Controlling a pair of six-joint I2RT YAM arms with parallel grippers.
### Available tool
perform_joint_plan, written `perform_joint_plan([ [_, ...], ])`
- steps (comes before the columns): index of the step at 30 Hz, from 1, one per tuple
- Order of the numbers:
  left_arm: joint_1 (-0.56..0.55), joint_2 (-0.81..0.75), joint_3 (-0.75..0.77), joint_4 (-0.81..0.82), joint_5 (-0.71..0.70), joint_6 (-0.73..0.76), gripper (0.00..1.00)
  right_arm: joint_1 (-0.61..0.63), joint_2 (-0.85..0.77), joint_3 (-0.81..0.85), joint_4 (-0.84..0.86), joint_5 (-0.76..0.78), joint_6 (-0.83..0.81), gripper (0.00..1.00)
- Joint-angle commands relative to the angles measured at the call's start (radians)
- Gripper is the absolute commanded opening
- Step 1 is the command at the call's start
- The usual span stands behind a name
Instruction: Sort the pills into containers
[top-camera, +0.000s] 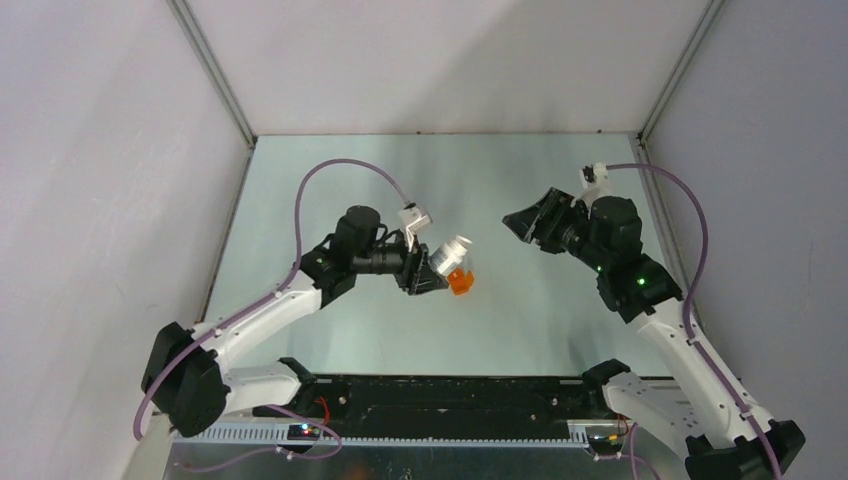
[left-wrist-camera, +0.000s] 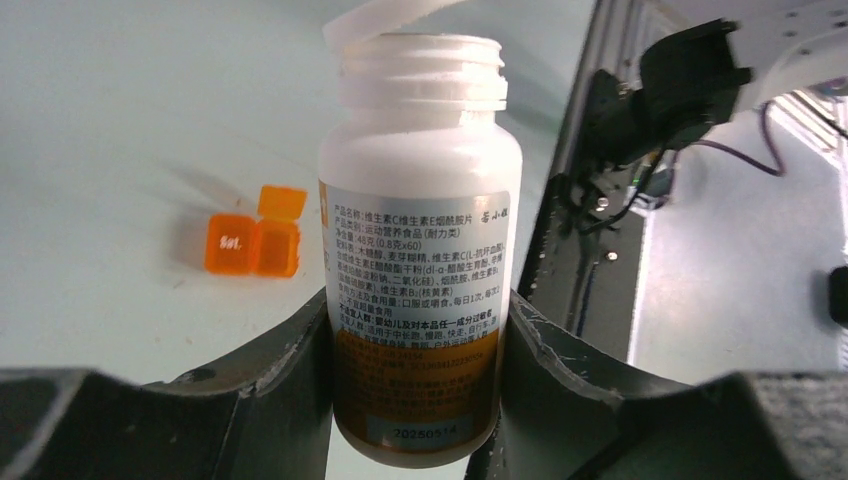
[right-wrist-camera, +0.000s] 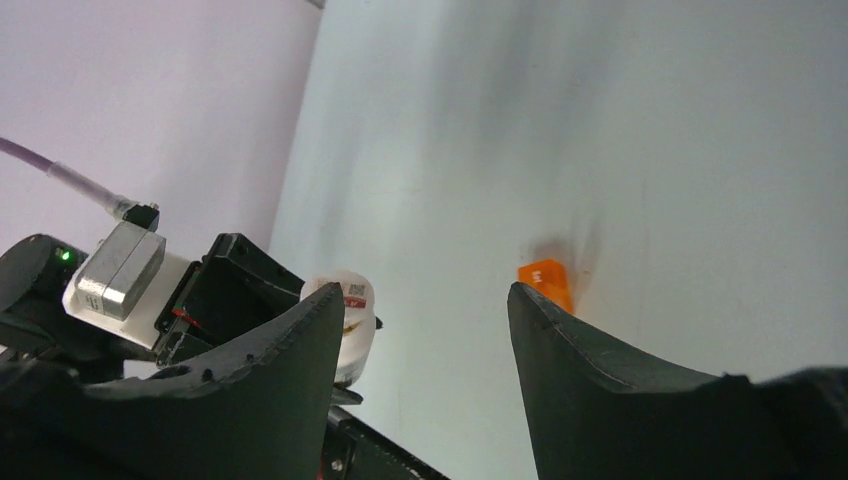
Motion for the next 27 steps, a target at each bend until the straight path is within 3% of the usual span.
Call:
perform_joint_plan([
  [1, -0.016, 0.045, -0.007, -0.039, -0.127, 0.032, 0.00, -0.042, -0.041, -0.043, -0.074, 0.063, 0.003, 0.66],
  [13, -0.069, 0.263, 0.007, -0.118, -0.310, 0.007, 0.00, -0.118, -0.097, -0.126, -0.124, 0.049, 0.015, 0.66],
  [27, -0.135, 0.402, 0.108, -0.228, -0.431, 0.029, 0.00, -0.187, -0.124, -0.191, -0.130, 0.009, 0.033, 0.66],
])
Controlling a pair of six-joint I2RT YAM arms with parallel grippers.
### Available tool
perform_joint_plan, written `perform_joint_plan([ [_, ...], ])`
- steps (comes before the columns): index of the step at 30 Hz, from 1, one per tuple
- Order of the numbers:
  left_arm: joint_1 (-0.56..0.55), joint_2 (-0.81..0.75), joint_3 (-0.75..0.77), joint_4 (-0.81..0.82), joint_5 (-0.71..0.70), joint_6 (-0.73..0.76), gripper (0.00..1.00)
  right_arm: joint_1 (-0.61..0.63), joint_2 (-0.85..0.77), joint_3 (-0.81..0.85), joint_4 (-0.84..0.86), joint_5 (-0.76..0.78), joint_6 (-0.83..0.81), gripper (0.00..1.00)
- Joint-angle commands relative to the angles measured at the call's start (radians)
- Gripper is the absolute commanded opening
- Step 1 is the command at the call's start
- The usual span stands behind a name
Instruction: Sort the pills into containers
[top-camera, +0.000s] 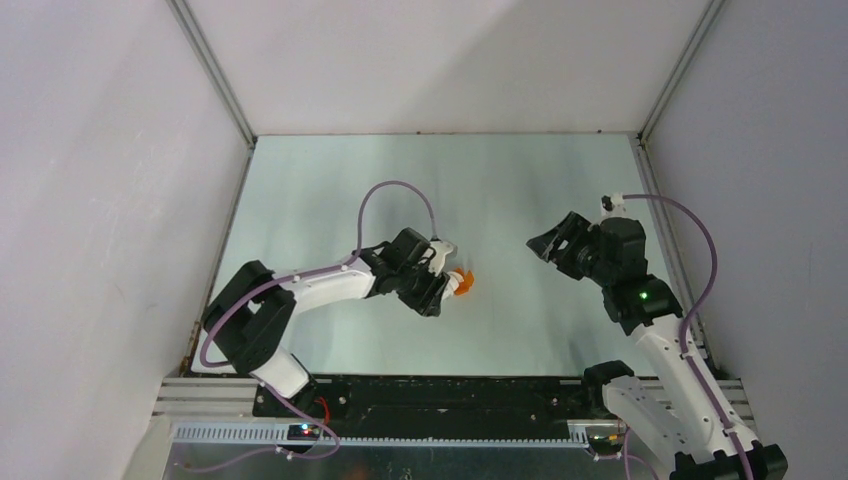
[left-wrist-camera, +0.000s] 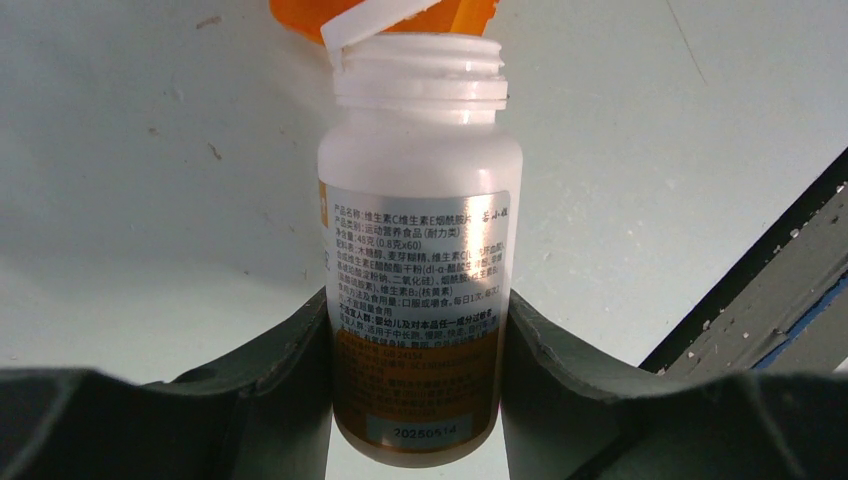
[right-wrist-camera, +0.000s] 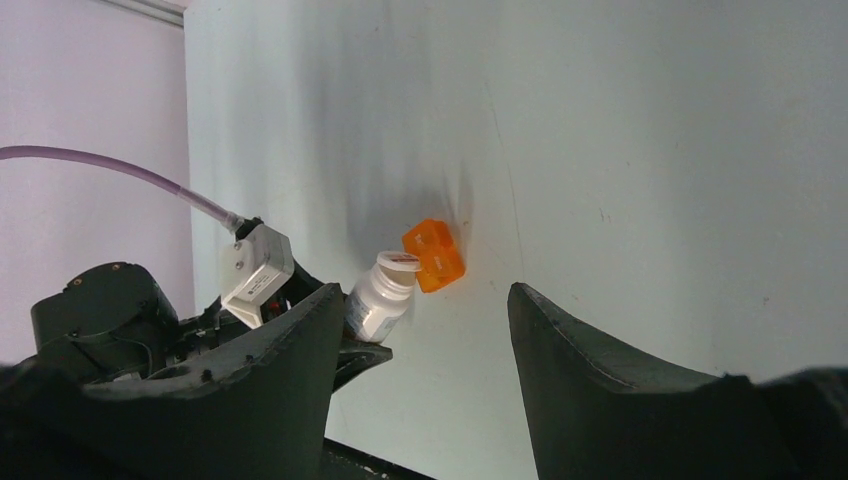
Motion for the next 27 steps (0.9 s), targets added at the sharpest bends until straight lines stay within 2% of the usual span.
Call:
perform_joint_plan([
  [1, -0.021, 0.013, 0.077, -0.017, -0.042, 0.015, 0.00, -0.018, -0.029, -0.016, -0.003, -0.021, 0.010, 0.66],
  [21, -0.090, 0.095, 0.251, -0.228, -0.189, 0.056, 0.00, -0.066, -0.029, -0.067, 0.009, -0.081, 0.028, 0.66],
  [27, -0.112, 0.105, 0.256, -0.255, -0.207, 0.059, 0.00, -0.082, -0.025, -0.070, 0.013, -0.097, 0.038, 0.66],
])
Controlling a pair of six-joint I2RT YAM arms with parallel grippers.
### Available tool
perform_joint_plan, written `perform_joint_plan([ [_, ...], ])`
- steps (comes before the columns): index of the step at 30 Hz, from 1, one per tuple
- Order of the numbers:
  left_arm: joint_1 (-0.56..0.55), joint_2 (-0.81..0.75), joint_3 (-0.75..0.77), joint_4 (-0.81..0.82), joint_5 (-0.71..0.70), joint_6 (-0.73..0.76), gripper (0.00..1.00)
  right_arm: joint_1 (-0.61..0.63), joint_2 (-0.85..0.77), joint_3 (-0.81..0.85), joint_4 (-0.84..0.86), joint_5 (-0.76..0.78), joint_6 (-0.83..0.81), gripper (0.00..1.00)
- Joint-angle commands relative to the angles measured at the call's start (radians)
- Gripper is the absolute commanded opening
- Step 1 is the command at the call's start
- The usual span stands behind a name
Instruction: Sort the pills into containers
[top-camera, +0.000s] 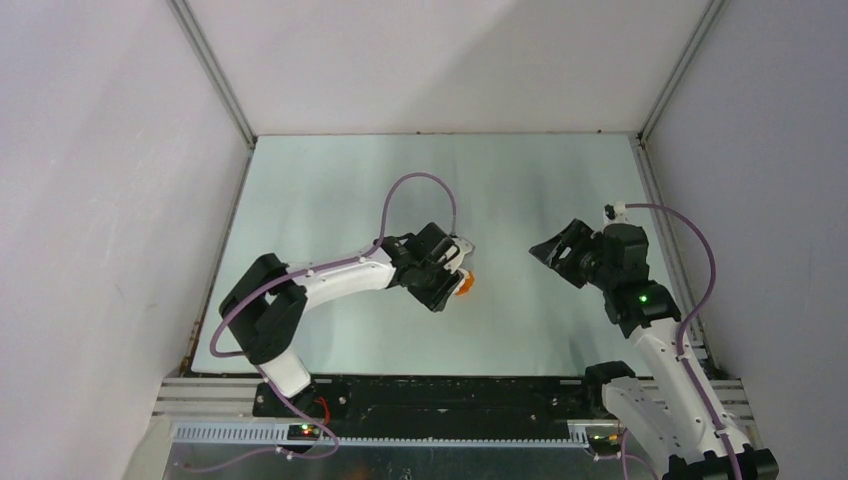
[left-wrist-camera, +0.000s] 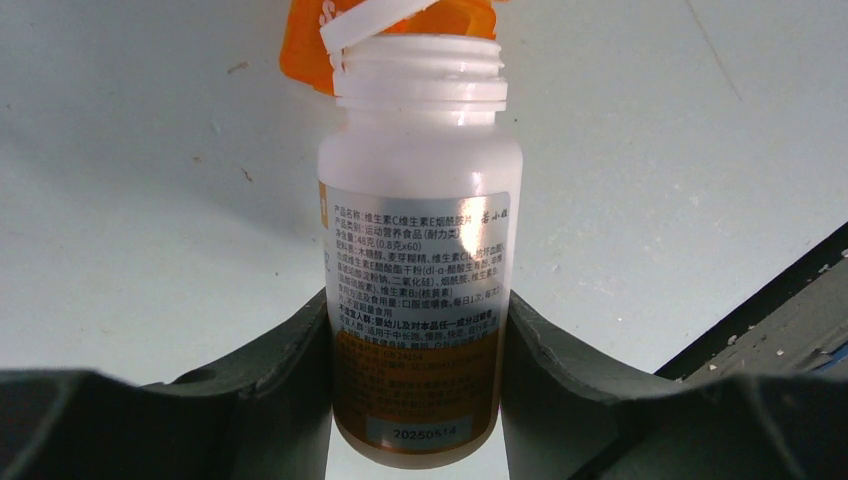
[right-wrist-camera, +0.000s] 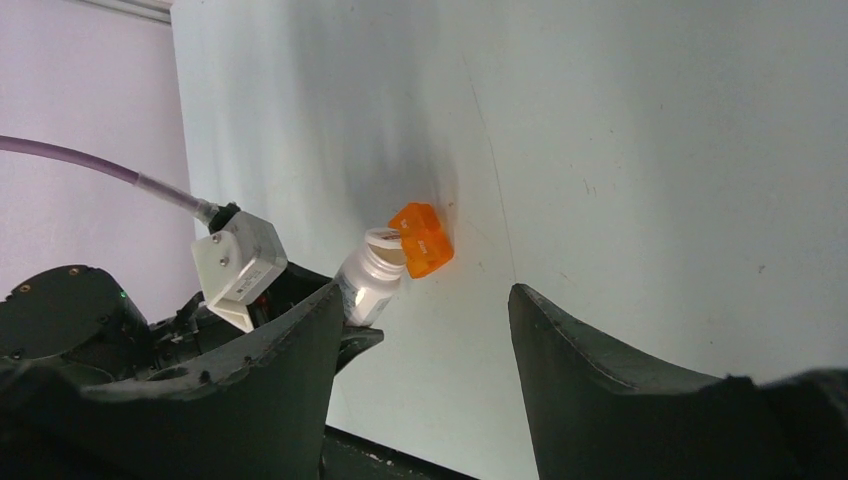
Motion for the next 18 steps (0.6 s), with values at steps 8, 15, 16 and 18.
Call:
perform_joint_plan([
  [8, -0.041, 0.026, 0.062, -0.060, -0.053, 0.040, 0.00, -0.041, 0.005, -0.012, 0.039, -0.071, 0.041, 0.66],
  [15, -0.049, 0.071, 0.138, -0.159, -0.083, 0.065, 0.00, -0.050, 0.005, -0.032, 0.047, -0.082, 0.053, 0.66],
  [16, -0.050, 0.081, 0.153, -0.174, -0.089, 0.068, 0.00, -0.052, 0.004, -0.034, 0.049, -0.082, 0.055, 0.66],
  [18, -0.052, 0.089, 0.168, -0.193, -0.099, 0.073, 0.00, -0.053, 0.004, -0.039, 0.049, -0.083, 0.056, 0.66],
])
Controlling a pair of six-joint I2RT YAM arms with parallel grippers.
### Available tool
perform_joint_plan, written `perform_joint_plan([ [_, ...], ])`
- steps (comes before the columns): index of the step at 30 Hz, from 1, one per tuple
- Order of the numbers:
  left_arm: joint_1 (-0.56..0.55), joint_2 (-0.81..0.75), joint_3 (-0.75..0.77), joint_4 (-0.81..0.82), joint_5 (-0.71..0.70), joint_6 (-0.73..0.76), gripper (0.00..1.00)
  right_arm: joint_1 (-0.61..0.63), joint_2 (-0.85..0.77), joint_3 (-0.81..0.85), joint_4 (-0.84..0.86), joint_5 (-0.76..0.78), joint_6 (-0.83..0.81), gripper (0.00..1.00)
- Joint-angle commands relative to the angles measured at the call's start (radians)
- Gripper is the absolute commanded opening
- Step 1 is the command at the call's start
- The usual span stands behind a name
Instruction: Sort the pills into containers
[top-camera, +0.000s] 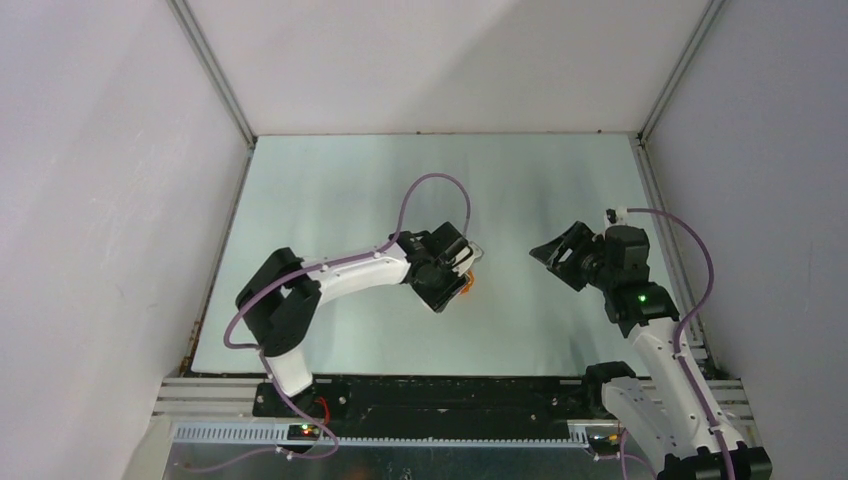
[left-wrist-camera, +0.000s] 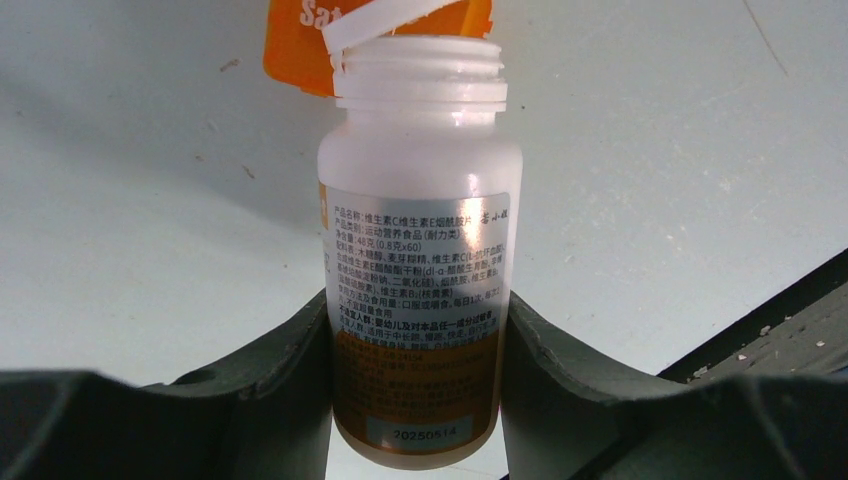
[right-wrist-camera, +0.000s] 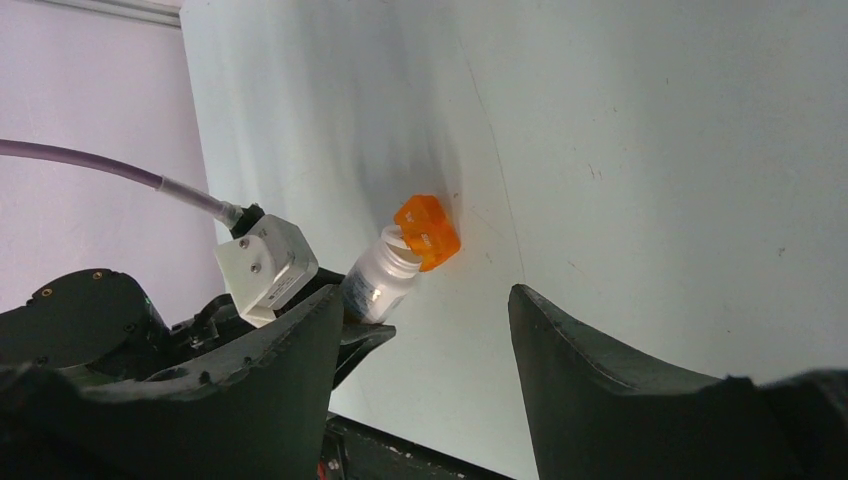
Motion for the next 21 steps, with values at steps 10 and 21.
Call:
perform_joint_plan([
  [10, -0.039, 0.059, 0.137, -0.143, -0.098, 0.053, 0.00, -0.015, -0.006, -0.018, 0.029, -0.027, 0.008, 0.66],
  [21, -0.062, 0.094, 0.198, -0.207, -0.173, 0.043, 0.00, -0.020, -0.017, -0.025, 0.025, -0.027, 0.008, 0.66],
])
